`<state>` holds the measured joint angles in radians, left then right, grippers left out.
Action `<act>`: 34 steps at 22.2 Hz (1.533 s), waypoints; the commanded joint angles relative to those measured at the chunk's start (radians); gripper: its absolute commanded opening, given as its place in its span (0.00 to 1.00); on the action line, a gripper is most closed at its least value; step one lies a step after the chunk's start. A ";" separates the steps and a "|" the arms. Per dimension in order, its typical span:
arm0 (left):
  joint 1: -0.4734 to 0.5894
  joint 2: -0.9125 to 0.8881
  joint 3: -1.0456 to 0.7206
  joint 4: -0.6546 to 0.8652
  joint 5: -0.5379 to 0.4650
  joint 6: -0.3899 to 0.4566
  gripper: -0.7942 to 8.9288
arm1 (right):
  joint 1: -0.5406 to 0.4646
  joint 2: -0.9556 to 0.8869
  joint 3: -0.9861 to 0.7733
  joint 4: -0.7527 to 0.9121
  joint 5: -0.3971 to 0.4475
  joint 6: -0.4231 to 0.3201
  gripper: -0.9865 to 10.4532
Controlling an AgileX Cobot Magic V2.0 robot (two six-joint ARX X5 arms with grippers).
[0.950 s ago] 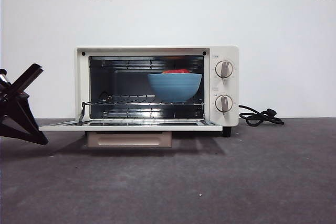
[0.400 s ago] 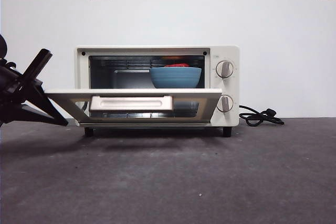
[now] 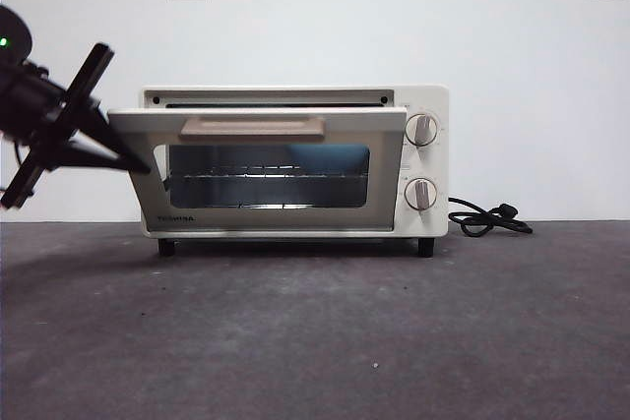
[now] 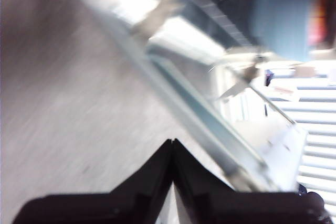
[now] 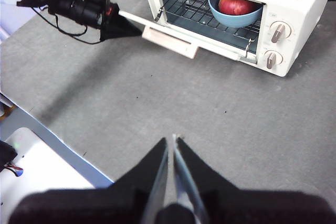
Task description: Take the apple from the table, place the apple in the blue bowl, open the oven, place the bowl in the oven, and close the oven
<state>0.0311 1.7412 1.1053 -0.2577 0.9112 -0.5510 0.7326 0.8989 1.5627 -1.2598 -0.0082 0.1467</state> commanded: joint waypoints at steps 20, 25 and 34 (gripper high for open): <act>-0.006 0.005 0.174 0.114 -0.027 -0.026 0.07 | 0.000 0.002 -0.008 0.017 0.050 0.037 0.11; -0.007 0.006 0.174 0.115 0.009 0.002 0.07 | 0.000 0.009 -0.008 -0.069 0.198 0.038 0.11; -0.016 -0.045 0.174 -0.046 0.045 0.203 0.08 | 0.000 0.009 -0.008 -0.114 0.221 0.045 0.11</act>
<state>0.0181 1.7092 1.2812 -0.3077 0.9508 -0.4103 0.7326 0.9085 1.5608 -1.3529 0.2115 0.1802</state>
